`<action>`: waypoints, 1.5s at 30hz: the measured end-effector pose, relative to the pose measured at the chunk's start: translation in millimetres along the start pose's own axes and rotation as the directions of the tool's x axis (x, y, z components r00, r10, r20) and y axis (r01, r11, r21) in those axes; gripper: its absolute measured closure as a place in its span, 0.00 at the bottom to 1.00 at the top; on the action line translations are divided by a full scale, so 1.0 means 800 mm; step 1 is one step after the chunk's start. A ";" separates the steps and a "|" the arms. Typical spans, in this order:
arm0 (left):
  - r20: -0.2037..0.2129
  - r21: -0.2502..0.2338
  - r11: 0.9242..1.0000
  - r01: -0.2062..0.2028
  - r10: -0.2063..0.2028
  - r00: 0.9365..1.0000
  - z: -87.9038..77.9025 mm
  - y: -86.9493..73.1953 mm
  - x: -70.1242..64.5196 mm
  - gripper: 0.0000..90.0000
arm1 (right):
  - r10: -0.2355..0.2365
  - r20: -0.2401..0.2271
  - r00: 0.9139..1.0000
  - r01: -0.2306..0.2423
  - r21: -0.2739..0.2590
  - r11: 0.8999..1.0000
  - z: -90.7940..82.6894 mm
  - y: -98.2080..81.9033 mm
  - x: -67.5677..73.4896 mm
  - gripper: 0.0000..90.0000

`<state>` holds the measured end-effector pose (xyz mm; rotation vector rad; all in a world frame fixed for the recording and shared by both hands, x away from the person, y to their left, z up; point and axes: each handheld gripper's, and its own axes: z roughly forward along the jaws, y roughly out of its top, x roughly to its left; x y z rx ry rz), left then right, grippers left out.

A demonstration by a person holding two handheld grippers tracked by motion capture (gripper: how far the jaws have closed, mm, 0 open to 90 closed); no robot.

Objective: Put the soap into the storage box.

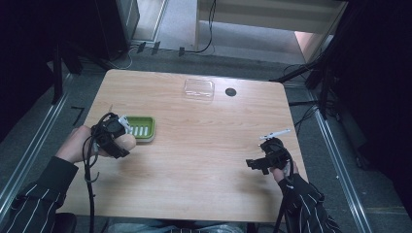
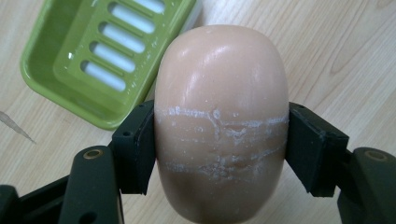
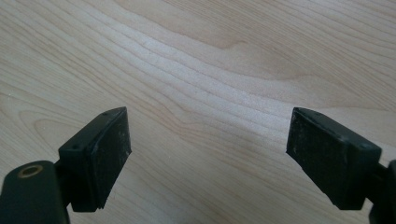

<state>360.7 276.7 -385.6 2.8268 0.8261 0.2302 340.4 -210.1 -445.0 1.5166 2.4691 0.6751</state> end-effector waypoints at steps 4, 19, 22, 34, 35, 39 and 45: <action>-0.004 -0.012 1.000 -0.003 0.003 1.000 -0.002 0.003 0.003 0.37 | -0.004 -0.001 1.000 0.004 -0.002 1.000 0.000 0.000 0.000 0.16; 0.001 -0.041 0.999 -0.007 0.007 1.000 -0.001 0.011 0.022 0.37 | -0.001 -0.004 1.000 0.001 0.003 1.000 0.001 0.000 0.000 0.16; -0.001 -0.049 0.999 0.000 0.000 1.000 -0.003 0.012 0.026 0.37 | -0.001 -0.006 1.000 0.001 0.005 1.000 0.001 0.000 0.000 0.16; -0.015 -0.070 0.997 -0.012 0.011 1.000 -0.004 0.021 0.038 0.37 | -0.005 -0.007 1.000 0.005 0.004 1.000 0.001 0.001 0.000 0.16; -0.015 -0.073 0.997 -0.012 0.011 1.000 -0.004 0.023 0.039 0.37 | -0.006 -0.007 1.000 0.006 0.004 1.000 0.001 0.001 -0.001 0.16; -0.019 -0.090 0.996 -0.022 0.020 1.000 -0.004 0.024 0.042 0.37 | 0.002 -0.007 1.000 -0.002 0.005 1.000 0.001 0.001 0.000 0.16; -0.019 -0.096 0.995 -0.038 0.037 0.999 -0.001 0.028 0.048 0.37 | -0.002 -0.006 1.000 0.002 0.005 1.000 0.002 0.001 0.000 0.16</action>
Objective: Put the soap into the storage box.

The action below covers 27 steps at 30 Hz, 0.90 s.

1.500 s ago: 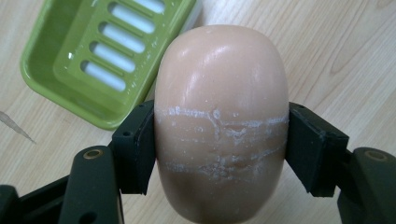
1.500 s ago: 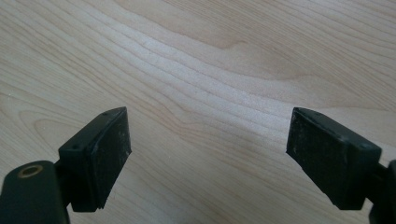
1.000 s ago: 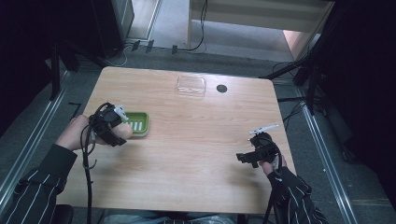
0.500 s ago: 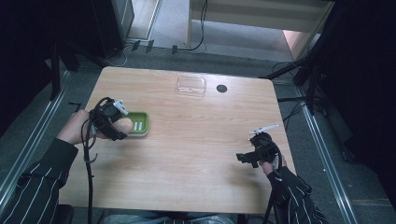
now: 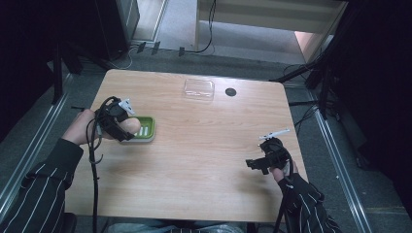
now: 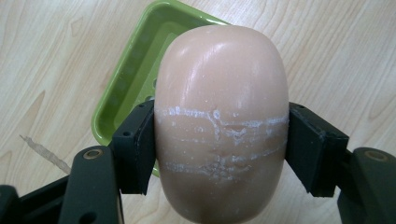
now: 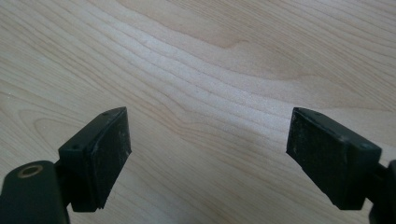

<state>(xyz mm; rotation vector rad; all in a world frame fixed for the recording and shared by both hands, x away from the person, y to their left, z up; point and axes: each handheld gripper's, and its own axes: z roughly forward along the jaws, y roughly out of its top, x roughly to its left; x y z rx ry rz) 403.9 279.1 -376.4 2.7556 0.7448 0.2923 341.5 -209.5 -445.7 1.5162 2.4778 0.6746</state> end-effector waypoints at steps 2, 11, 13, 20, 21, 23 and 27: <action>0.000 -0.004 1.000 -0.010 0.010 1.000 0.002 0.002 0.001 0.37 | 0.000 0.000 1.000 0.000 0.000 1.000 0.000 0.000 0.000 0.16; 0.003 -0.029 0.999 -0.013 0.013 1.000 0.008 0.001 0.007 0.37 | 0.004 -0.001 1.000 -0.004 0.001 1.000 0.000 0.000 0.000 0.16; -0.007 -0.032 0.999 -0.013 0.013 1.000 0.008 0.000 0.008 0.37 | 0.004 -0.001 1.000 -0.004 0.000 1.000 0.000 -0.001 0.000 0.16; -0.002 -0.051 0.998 -0.021 0.021 1.000 0.015 0.002 0.011 0.37 | 0.000 0.001 1.000 0.000 0.000 1.000 0.000 0.000 0.000 0.16; -0.002 -0.051 0.998 -0.021 0.021 1.000 0.015 0.002 0.011 0.37 | 0.000 0.001 1.000 0.000 0.000 1.000 0.000 0.000 0.000 0.16; 0.004 -0.058 0.998 -0.025 0.026 1.000 0.018 0.003 0.013 0.37 | 0.000 0.001 1.000 0.000 0.001 1.000 0.000 0.000 0.000 0.16; -0.005 -0.066 0.997 -0.031 0.031 1.000 0.021 0.003 0.016 0.37 | 0.004 0.001 1.000 -0.004 0.000 1.000 0.000 0.000 0.000 0.16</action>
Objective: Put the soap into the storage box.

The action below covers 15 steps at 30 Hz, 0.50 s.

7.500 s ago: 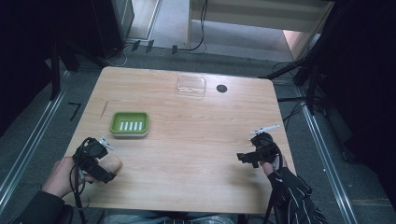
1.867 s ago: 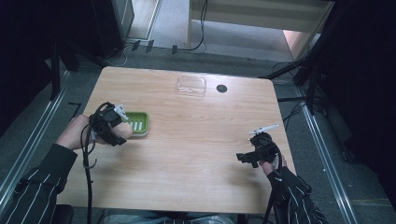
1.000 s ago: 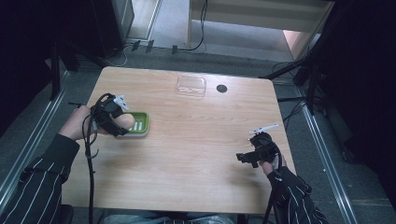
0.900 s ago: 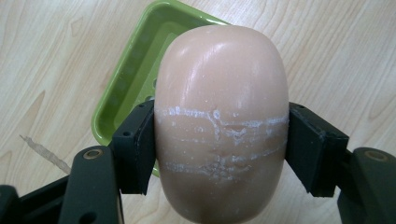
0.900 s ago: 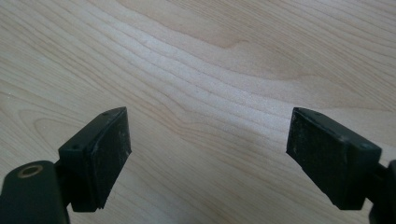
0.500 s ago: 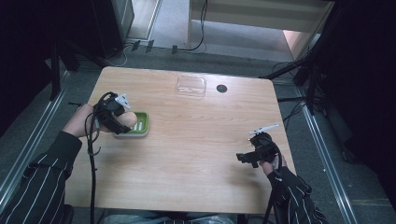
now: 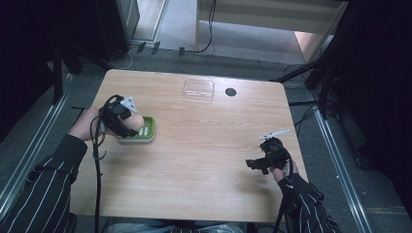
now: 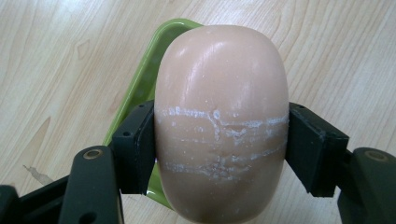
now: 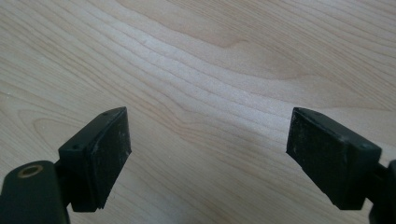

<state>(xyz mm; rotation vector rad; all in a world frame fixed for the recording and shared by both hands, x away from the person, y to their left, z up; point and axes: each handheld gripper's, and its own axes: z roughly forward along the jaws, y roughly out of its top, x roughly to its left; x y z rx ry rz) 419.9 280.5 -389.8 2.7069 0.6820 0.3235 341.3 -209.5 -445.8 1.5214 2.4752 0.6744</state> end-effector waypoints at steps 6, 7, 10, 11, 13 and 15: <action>0.011 -0.020 1.000 0.001 -0.001 1.000 0.003 -0.001 0.005 0.37 | 0.002 0.002 1.000 -0.002 0.005 1.000 0.001 0.000 0.000 0.16; 0.007 -0.024 1.000 0.003 -0.003 1.000 0.003 -0.001 0.007 0.37 | 0.002 0.002 1.000 -0.002 0.004 1.000 0.001 0.000 0.000 0.16; 0.002 -0.037 0.999 0.005 -0.005 1.000 0.005 -0.001 0.009 0.37 | 0.001 0.001 1.000 -0.001 0.003 1.000 0.000 0.000 0.000 0.16; -0.001 -0.037 0.999 0.004 -0.004 1.000 0.005 -0.001 0.010 0.37 | 0.000 0.002 1.000 0.000 0.002 1.000 0.000 0.000 0.000 0.16; -0.008 -0.046 0.999 -0.002 0.002 1.000 0.006 -0.002 0.012 0.37 | 0.003 0.003 1.000 -0.003 0.004 1.000 0.000 0.000 0.000 0.16; -0.013 -0.054 0.999 0.002 -0.003 1.000 0.006 -0.003 0.012 0.37 | 0.003 0.003 1.000 -0.004 0.004 1.000 0.000 0.000 0.000 0.16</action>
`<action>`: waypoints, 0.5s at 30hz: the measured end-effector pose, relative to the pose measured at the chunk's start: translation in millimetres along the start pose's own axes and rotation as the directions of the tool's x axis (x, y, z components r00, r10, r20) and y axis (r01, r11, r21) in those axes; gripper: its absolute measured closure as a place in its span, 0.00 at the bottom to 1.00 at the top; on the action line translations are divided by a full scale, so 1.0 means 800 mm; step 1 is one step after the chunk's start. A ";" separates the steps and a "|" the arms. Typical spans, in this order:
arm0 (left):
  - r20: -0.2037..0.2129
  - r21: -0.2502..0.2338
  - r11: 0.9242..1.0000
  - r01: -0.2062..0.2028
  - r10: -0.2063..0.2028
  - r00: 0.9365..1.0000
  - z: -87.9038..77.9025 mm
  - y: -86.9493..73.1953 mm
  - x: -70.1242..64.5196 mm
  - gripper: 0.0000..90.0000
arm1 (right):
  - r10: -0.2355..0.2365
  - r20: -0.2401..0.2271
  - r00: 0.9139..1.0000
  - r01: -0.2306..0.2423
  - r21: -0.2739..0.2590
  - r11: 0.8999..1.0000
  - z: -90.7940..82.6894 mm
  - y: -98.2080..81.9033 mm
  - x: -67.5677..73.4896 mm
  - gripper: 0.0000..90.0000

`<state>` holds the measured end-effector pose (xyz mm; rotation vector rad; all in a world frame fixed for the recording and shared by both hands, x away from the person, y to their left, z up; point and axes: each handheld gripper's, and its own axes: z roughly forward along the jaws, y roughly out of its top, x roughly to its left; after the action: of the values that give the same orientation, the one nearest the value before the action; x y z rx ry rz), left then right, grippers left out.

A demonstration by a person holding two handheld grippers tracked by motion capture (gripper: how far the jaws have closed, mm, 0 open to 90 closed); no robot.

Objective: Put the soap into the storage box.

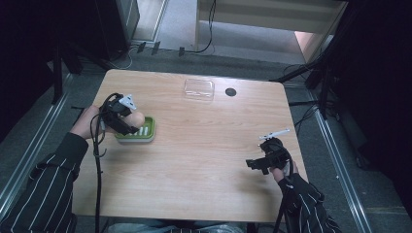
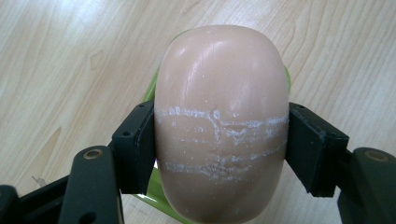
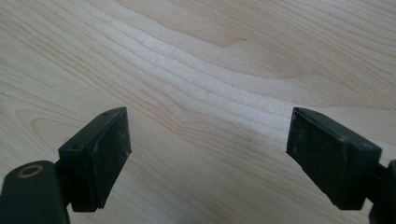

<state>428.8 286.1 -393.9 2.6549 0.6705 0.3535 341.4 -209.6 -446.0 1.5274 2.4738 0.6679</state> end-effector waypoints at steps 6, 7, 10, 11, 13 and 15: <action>-0.007 -0.026 1.000 0.000 0.000 1.000 0.003 -0.003 0.002 0.37 | -0.002 0.001 1.000 0.002 0.001 1.000 0.000 0.000 0.001 0.16; -0.009 -0.030 1.000 -0.002 0.001 1.000 0.004 -0.004 0.002 0.37 | -0.002 0.001 1.000 0.002 0.001 1.000 0.000 0.000 0.001 0.16; -0.020 -0.049 0.999 0.001 -0.002 1.000 0.006 -0.006 0.003 0.37 | 0.001 0.001 1.000 -0.001 0.001 1.000 0.000 0.000 0.001 0.16; -0.020 -0.049 0.999 0.001 -0.002 1.000 0.006 -0.006 0.003 0.37 | 0.001 0.001 1.000 -0.001 0.001 1.000 0.000 0.000 0.001 0.16; -0.022 -0.050 0.999 -0.005 0.004 1.000 0.010 -0.007 0.003 0.37 | -0.002 0.001 1.000 0.002 0.001 1.000 0.000 0.000 0.001 0.16; -0.023 -0.046 0.999 -0.010 0.009 1.000 0.013 -0.008 0.003 0.37 | -0.002 0.000 1.000 0.002 0.001 1.000 0.000 0.000 0.001 0.16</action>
<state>431.4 289.4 -405.7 2.6152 0.6495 0.3975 341.3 -209.1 -446.2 1.5246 2.4760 0.6656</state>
